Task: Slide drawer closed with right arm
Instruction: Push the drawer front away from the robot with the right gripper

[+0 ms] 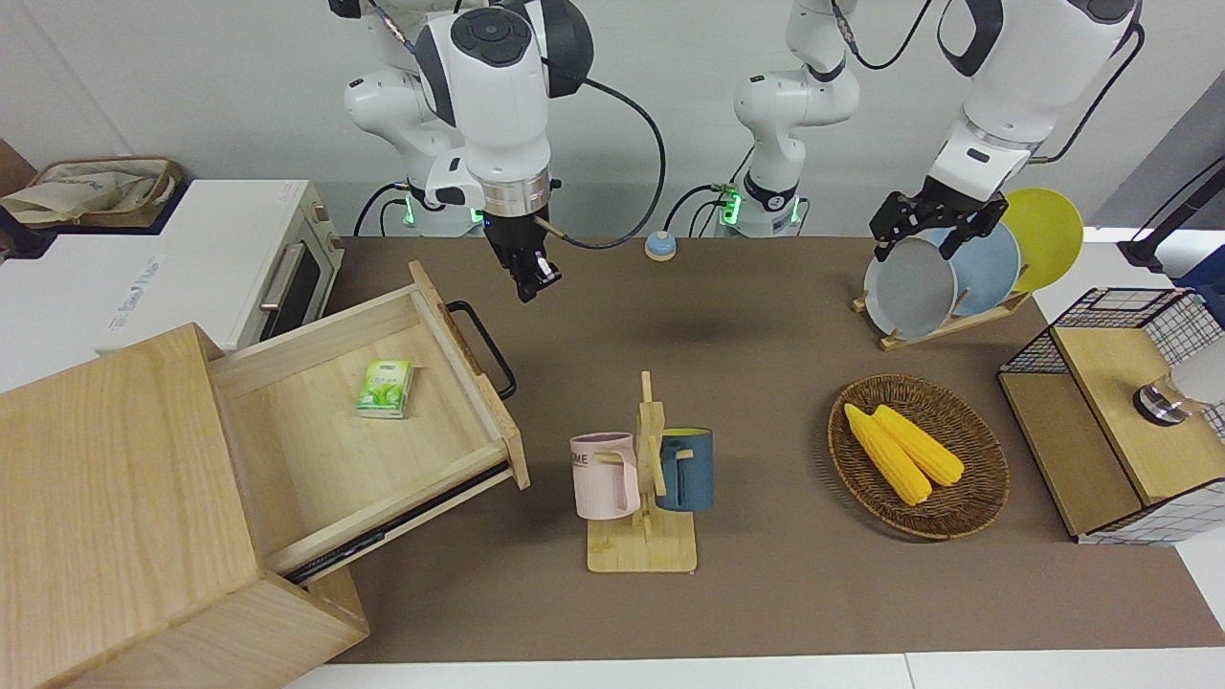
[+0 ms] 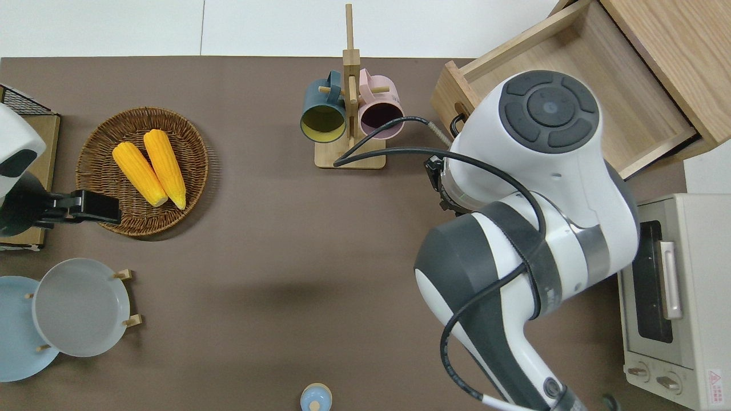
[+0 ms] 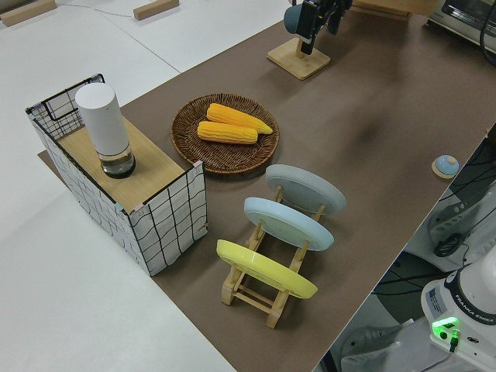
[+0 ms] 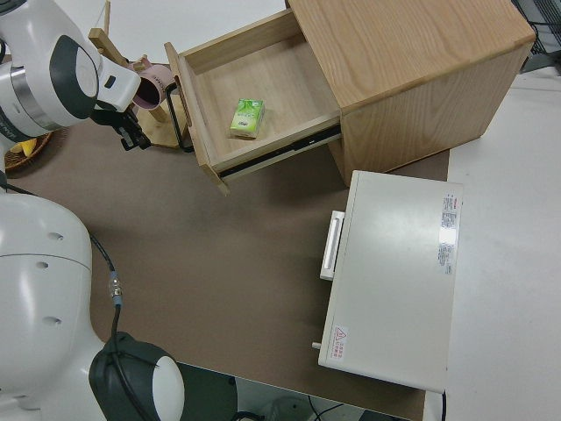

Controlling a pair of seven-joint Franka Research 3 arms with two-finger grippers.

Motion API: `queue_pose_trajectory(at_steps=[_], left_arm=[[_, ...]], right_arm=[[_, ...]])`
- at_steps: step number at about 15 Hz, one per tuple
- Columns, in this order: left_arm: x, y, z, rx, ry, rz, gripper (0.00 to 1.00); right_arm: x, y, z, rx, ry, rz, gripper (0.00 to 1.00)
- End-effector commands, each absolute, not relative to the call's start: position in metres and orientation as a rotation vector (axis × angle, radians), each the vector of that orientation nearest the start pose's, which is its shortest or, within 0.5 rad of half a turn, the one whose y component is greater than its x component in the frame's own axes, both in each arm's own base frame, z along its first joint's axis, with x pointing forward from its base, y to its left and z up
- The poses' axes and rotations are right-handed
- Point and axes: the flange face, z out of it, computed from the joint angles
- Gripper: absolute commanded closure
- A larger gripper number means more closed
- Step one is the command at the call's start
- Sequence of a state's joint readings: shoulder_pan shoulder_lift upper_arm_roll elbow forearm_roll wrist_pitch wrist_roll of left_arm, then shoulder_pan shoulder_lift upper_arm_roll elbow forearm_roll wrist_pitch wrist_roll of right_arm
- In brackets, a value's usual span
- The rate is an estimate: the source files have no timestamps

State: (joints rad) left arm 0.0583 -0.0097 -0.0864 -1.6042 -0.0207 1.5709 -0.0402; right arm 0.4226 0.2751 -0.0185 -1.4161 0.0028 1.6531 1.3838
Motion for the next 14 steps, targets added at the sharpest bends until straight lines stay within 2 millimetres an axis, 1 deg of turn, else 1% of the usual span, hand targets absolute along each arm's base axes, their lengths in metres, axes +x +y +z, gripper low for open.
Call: queue_pose_trajectory(at_steps=[1, 3, 4, 6, 9, 10, 12, 14], left_arm=[[0.546, -0.017, 0.616, -3.148, -0.007, 0.049, 0.0], [0.546, -0.017, 0.616, -3.148, -0.005, 0.049, 0.0], [0.546, -0.017, 0.616, -3.148, -0.007, 0.051, 0.0], [0.546, -0.017, 0.616, -3.148, -0.005, 0.049, 0.0], [0.546, -0.017, 0.616, -3.148, -0.005, 0.049, 0.0], [0.546, -0.017, 0.616, -3.148, -0.007, 0.051, 0.0], [0.546, -0.017, 0.616, -3.148, -0.005, 0.051, 0.0], [0.546, -0.017, 0.616, -3.148, -0.007, 0.051, 0.0]], right_arm=[[0.6, 0.251, 0.518, -2.693, 1.606, 0.137, 1.0], [0.6, 0.249, 0.506, -2.715, 1.606, 0.148, 1.0], [0.602, 0.247, 0.505, -2.709, 1.608, 0.134, 1.0], [0.609, 0.242, 0.494, -2.713, 1.62, 0.126, 1.0], [0.617, 0.24, 0.489, -2.69, 1.622, 0.091, 1.0], [0.621, 0.234, 0.486, -2.677, 1.631, 0.082, 1.0], [0.626, 0.231, 0.481, -2.682, 1.616, 0.077, 1.0], [0.634, 0.215, 0.475, -2.693, 1.617, 0.069, 1.0]])
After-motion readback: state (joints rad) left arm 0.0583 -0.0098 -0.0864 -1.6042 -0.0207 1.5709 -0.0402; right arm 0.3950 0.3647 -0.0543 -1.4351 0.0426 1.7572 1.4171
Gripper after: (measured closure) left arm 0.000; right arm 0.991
